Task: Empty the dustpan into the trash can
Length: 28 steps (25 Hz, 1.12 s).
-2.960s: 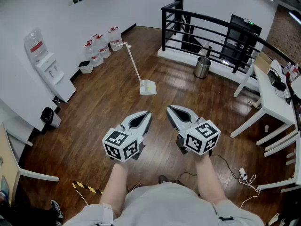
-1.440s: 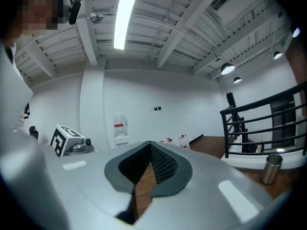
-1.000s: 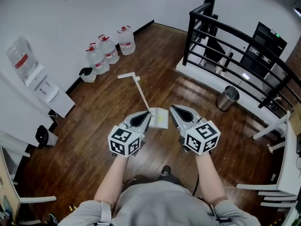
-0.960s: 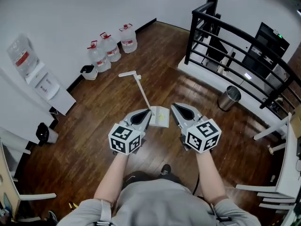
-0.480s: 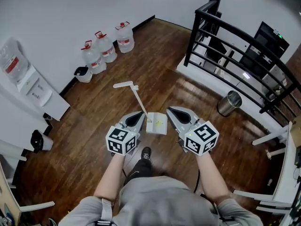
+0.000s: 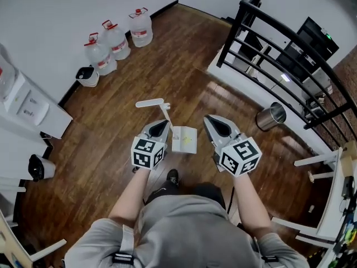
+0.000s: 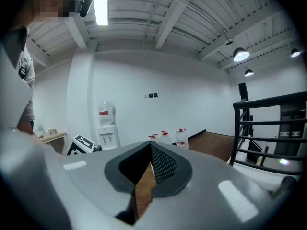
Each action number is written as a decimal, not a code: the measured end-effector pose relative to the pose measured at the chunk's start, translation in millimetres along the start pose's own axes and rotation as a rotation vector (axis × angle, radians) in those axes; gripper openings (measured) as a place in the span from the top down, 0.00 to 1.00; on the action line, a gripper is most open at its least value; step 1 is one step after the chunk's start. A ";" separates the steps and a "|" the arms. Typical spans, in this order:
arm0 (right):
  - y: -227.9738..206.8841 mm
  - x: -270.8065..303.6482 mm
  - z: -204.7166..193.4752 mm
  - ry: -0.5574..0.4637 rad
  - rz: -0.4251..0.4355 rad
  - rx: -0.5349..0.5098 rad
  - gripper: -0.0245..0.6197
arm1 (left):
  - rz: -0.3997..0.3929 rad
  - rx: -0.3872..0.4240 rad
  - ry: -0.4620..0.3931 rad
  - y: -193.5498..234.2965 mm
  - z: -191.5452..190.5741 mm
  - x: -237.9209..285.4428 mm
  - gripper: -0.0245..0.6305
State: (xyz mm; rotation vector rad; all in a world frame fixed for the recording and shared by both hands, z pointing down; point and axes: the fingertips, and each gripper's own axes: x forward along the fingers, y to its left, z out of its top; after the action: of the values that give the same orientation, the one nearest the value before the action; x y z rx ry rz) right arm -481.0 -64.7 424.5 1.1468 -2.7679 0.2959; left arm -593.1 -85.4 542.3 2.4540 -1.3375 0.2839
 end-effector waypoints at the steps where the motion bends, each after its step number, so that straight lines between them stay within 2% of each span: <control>1: -1.9 8.5 -3.8 0.009 -0.010 0.007 0.96 | 0.000 -0.009 0.013 6.4 -4.8 3.8 0.96; 5: -6.6 38.2 -14.5 0.043 -0.026 0.007 0.96 | 0.002 -0.022 0.042 28.4 -17.3 21.7 0.96; 7: -9.7 50.1 -17.3 0.055 -0.021 0.007 0.96 | 0.009 -0.040 0.058 39.5 -25.8 36.6 0.92; 11: -9.1 65.4 -20.4 0.078 -0.012 0.021 0.96 | 0.021 -0.134 0.098 64.3 -52.8 65.8 0.69; 14: -11.8 66.8 -18.9 0.091 -0.017 0.013 0.96 | 0.060 -0.173 0.087 82.4 -59.6 85.0 0.61; 17: -17.9 61.8 -21.2 0.109 -0.037 0.013 0.96 | 0.115 -0.163 0.089 96.9 -64.1 102.3 0.55; 21: -27.7 40.6 -20.9 0.125 -0.069 -0.008 0.96 | 0.163 -0.134 0.088 109.1 -66.5 120.9 0.54; 25: -47.0 18.6 -19.8 0.133 -0.128 -0.003 0.96 | 0.126 -0.085 0.089 112.5 -60.1 135.6 0.54; 28: -57.0 8.8 -24.6 0.133 -0.163 0.019 0.96 | 0.103 -0.044 0.123 108.3 -63.9 145.1 0.55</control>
State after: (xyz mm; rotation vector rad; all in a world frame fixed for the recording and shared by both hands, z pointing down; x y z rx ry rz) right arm -445.6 -104.5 457.6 1.2972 -2.5450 0.3662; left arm -607.1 -228.4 669.6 2.2961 -1.4034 0.4190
